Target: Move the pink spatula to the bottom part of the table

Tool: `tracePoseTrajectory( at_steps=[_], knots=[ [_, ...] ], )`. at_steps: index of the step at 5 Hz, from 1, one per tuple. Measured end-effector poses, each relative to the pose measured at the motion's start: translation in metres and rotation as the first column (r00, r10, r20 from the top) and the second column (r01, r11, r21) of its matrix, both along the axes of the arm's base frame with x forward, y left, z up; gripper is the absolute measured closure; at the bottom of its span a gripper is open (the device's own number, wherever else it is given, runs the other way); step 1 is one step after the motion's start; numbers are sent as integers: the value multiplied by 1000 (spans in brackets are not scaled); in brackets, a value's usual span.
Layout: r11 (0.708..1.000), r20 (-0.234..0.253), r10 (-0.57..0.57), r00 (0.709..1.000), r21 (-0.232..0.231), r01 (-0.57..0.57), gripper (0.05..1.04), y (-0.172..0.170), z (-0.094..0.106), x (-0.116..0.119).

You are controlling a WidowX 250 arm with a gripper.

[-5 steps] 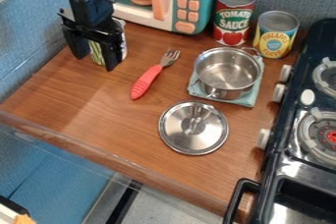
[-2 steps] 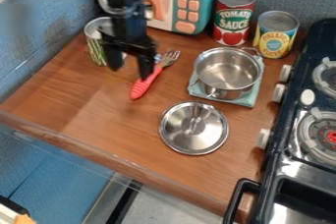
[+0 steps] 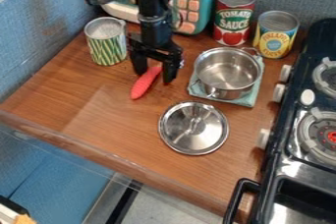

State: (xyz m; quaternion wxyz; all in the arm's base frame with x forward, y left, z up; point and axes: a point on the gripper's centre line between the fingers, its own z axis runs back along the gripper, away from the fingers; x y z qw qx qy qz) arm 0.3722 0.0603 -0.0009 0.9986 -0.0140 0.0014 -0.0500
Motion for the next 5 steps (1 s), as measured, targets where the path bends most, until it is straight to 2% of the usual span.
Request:
tracePoseTrajectory(
  at_steps=[2,3,4,5],
  knots=[
    [1000,3,15,1000,1,-15,710,5,-1,1],
    [1000,-20,-1,1000,25,1,727,6,-3,-7],
    [998,15,-18,1000,54,17,728,5,20,-24],
    [998,64,-23,998,57,19,728,8,40,-47]
  ],
)
